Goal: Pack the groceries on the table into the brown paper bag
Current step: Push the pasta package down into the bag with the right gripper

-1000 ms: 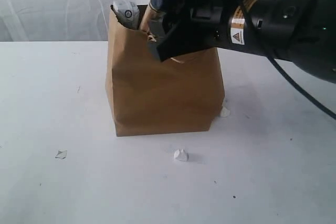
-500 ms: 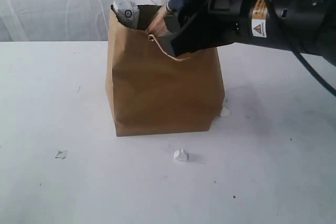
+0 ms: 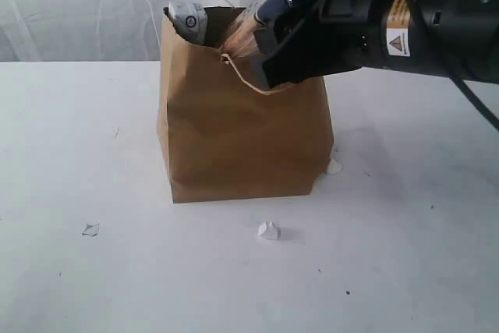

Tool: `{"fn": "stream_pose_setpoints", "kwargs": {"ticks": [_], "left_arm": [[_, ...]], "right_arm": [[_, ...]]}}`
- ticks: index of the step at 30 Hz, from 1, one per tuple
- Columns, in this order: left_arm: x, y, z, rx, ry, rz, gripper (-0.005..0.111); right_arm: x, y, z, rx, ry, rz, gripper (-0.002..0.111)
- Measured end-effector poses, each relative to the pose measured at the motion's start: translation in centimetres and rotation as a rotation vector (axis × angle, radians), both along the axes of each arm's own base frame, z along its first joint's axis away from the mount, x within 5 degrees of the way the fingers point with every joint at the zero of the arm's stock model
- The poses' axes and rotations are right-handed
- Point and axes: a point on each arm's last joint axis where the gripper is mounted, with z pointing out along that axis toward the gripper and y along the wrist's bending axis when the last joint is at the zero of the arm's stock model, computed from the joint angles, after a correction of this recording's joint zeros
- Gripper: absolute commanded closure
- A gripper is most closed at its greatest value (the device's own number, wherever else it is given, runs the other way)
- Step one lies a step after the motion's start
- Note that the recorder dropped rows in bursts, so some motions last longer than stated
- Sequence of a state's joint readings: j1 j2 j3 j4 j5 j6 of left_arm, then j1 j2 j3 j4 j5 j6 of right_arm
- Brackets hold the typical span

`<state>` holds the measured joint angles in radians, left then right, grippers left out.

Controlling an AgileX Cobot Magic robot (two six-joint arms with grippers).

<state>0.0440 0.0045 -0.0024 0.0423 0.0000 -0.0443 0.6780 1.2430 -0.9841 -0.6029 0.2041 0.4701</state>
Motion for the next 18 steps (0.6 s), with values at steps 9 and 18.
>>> {"fn": "stream_pose_setpoints", "kwargs": {"ticks": [9,18], "left_arm": [[0.0,0.0,0.0,0.0,0.0,0.0,0.072],[0.0,0.0,0.0,0.0,0.0,0.0,0.072]], "right_arm": [[-0.2,-0.3,0.0,-0.003,0.014,-0.016,0.049],[-1.3,-1.2,-0.8,-0.005,0.037,-0.021,0.049]]}}
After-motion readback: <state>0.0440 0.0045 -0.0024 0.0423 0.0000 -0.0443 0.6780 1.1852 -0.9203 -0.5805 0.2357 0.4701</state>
